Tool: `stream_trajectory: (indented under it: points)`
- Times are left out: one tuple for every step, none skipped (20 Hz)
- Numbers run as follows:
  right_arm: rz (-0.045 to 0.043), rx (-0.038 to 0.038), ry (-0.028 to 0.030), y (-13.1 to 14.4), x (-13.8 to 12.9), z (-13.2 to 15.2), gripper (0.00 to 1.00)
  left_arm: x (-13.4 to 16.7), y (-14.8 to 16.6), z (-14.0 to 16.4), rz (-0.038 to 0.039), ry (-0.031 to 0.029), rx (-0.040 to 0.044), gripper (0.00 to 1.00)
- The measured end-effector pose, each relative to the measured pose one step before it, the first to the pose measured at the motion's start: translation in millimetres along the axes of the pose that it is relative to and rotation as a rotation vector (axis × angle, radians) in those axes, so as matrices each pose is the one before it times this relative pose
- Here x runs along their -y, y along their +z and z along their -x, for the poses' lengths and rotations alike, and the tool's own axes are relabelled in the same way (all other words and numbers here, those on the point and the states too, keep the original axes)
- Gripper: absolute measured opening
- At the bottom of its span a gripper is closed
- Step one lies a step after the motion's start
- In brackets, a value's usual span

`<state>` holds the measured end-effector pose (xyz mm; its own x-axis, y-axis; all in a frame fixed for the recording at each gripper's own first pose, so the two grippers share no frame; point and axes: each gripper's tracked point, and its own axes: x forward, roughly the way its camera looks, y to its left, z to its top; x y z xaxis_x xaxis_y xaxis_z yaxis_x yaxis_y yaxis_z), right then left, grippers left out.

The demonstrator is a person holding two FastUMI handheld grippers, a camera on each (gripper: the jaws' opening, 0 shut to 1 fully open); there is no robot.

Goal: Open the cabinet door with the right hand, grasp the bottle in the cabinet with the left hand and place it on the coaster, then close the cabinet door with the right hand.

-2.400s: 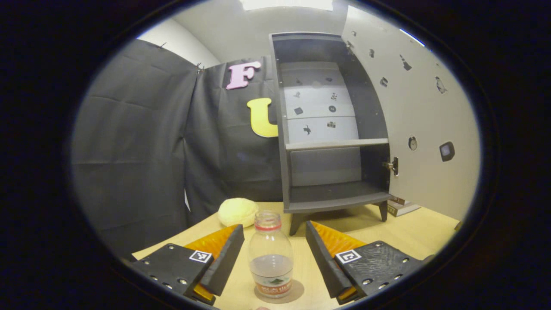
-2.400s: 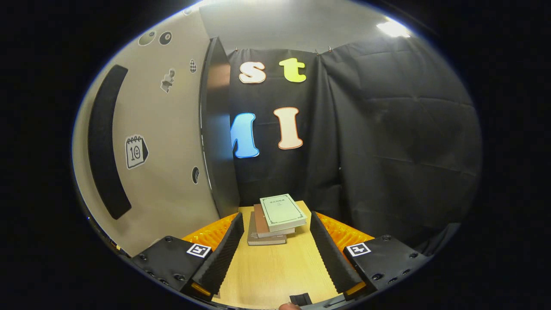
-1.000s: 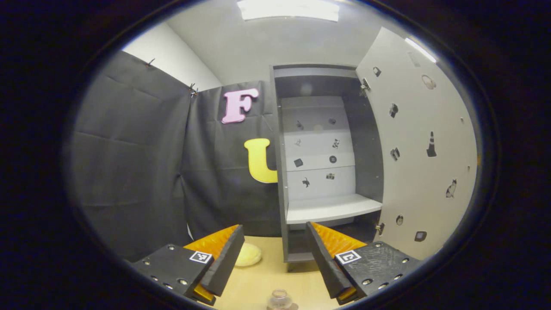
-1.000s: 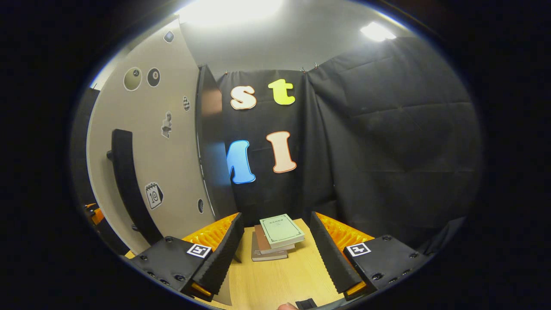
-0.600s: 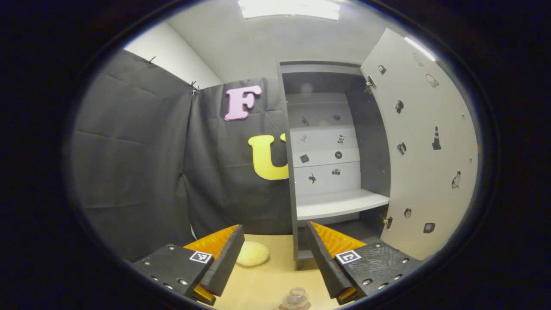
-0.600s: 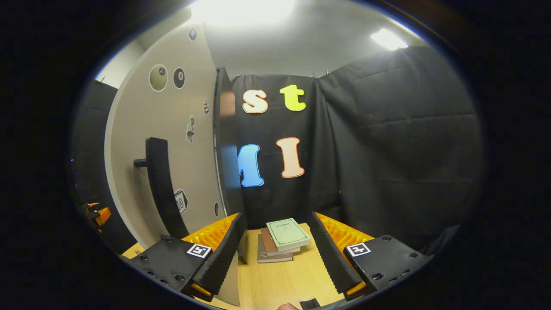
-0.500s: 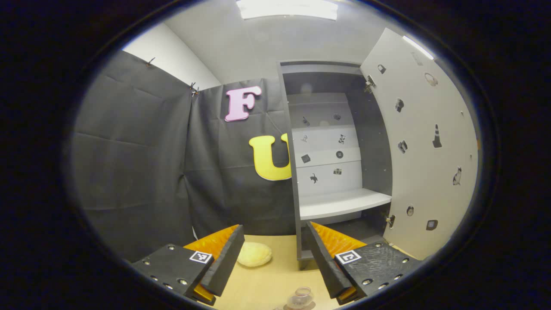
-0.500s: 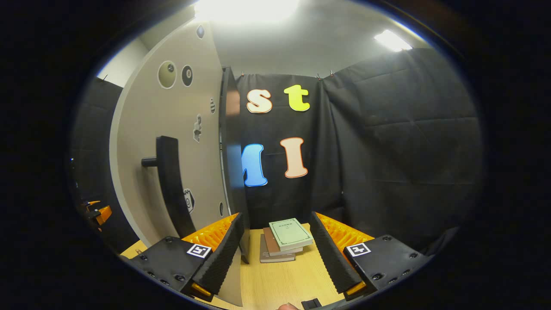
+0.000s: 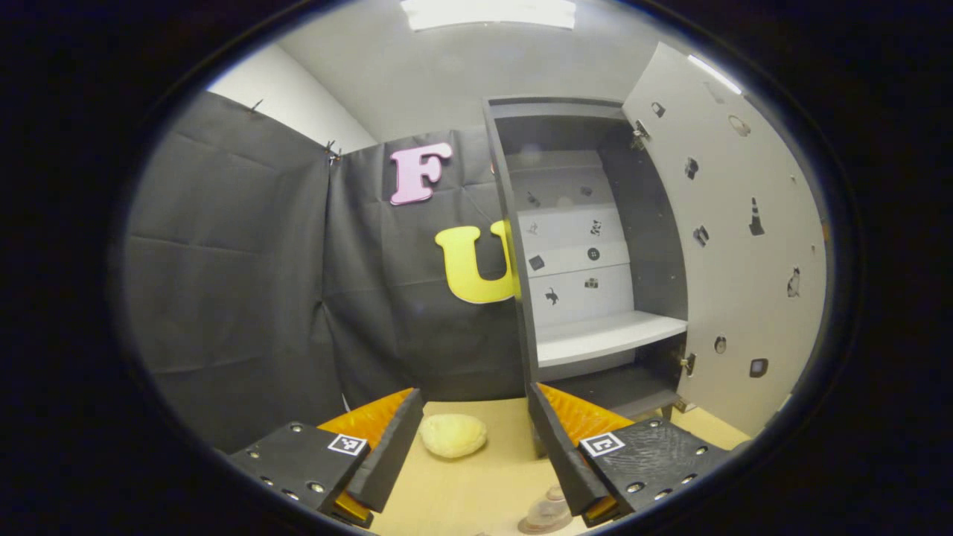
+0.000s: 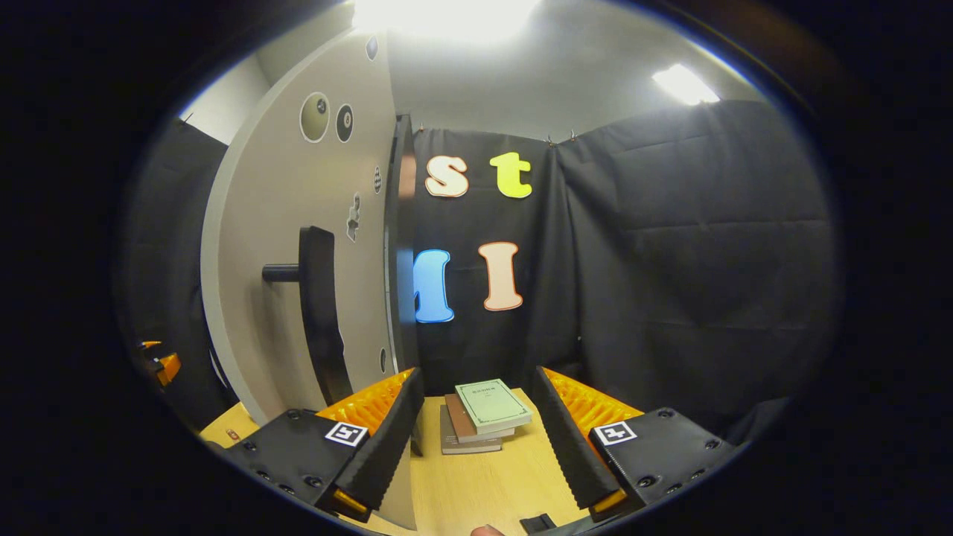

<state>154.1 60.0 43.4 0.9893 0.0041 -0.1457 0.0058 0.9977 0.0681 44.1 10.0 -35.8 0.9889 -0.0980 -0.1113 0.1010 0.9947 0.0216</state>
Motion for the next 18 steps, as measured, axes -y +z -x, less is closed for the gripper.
stream_trajectory:
  points:
    - [-0.01140, -0.00426, -0.00344, -0.78, -1.25, 0.42, 0.91, -1.51, -0.95, 1.15, 0.00507, -0.00421, -0.00241, 0.86]
    - [-0.00960, -0.00449, 0.00008, -1.11, -2.05, 0.50, 0.91, -2.38, -2.11, -1.12, 0.00111, -0.00205, -0.00138, 0.86]
    - [-0.00412, -0.00418, 0.00446, -0.99, -3.02, 1.35, 0.95, -3.21, -0.75, 0.72, -0.00170, -0.00049, 0.00015, 0.87]
    - [0.00020, -0.00281, 0.00736, -0.66, -4.63, 0.55, 0.91, -1.87, -1.00, -0.36, -0.00186, -0.00179, 0.00043, 0.86]
    - [0.00412, -0.00011, 0.00881, 0.83, -5.27, 1.20, 0.95, -2.58, 0.05, 1.80, -0.00086, -0.00132, 0.00131, 0.86]
    - [0.00749, -0.00033, 0.01049, -0.07, -6.26, 1.54, 0.96, -4.36, -0.29, 0.68, -0.00070, 0.00083, 0.00043, 0.86]
    - [0.00632, -0.00037, 0.01005, 0.68, -5.80, 1.01, 0.96, -3.48, 0.58, 1.81, 0.00019, 0.00209, 0.00001, 0.86]
    - [0.00482, -0.00215, 0.00964, -0.09, -5.37, -0.61, 0.91, -2.51, -2.01, 0.03, 0.00158, 0.00066, -0.00045, 0.86]
    - [0.00416, -0.00177, 0.00894, -0.48, -5.21, 1.10, 0.91, -3.83, 0.01, 1.42, 0.00224, 0.00165, 0.00004, 0.86]
    - [0.00562, -0.00126, 0.00914, 0.06, -6.01, 0.89, 0.96, -3.47, -0.83, 1.15, 0.00113, 0.00227, 0.00056, 0.86]
    - [0.00548, -0.00166, 0.00729, 0.82, -4.34, 0.41, 0.91, -4.15, -0.12, 1.55, 0.00077, 0.00321, -0.00025, 0.86]
    - [0.00471, -0.00118, 0.00656, 0.43, -4.29, -0.81, 0.96, -2.49, 0.34, 1.82, 0.00166, 0.00161, 0.00053, 0.86]
    - [0.00387, -0.00203, 0.00548, 0.40, -3.96, 0.87, 0.96, -2.61, 1.09, 1.30, 0.00217, 0.00201, 0.00357, 0.86]
    - [0.00318, -0.00125, 0.00402, -0.03, -5.53, 1.70, 0.96, -2.39, 0.16, 0.41, 0.00149, 0.00178, 0.00376, 0.86]
    - [0.00255, -0.00036, 0.00254, 0.90, -4.74, 1.25, 0.96, -2.69, 0.27, 1.72, 0.00019, 0.00101, 0.00277, 0.86]
    - [0.00327, 0.00020, 0.00399, -0.08, -3.87, 0.84, 0.96, -2.17, -0.52, 2.18, -0.00132, 0.00191, 0.00194, 0.86]
    - [0.00109, -0.00089, 0.00439, 0.39, -3.76, 0.24, 0.91, -2.82, -0.73, 0.96, -0.00104, 0.00092, 0.00042, 0.86]
    - [0.00003, -0.00077, 0.00615, 0.35, -6.24, -0.12, 0.91, -1.41, -1.69, 1.82, -0.00005, 0.00110, -0.00100, 0.86]
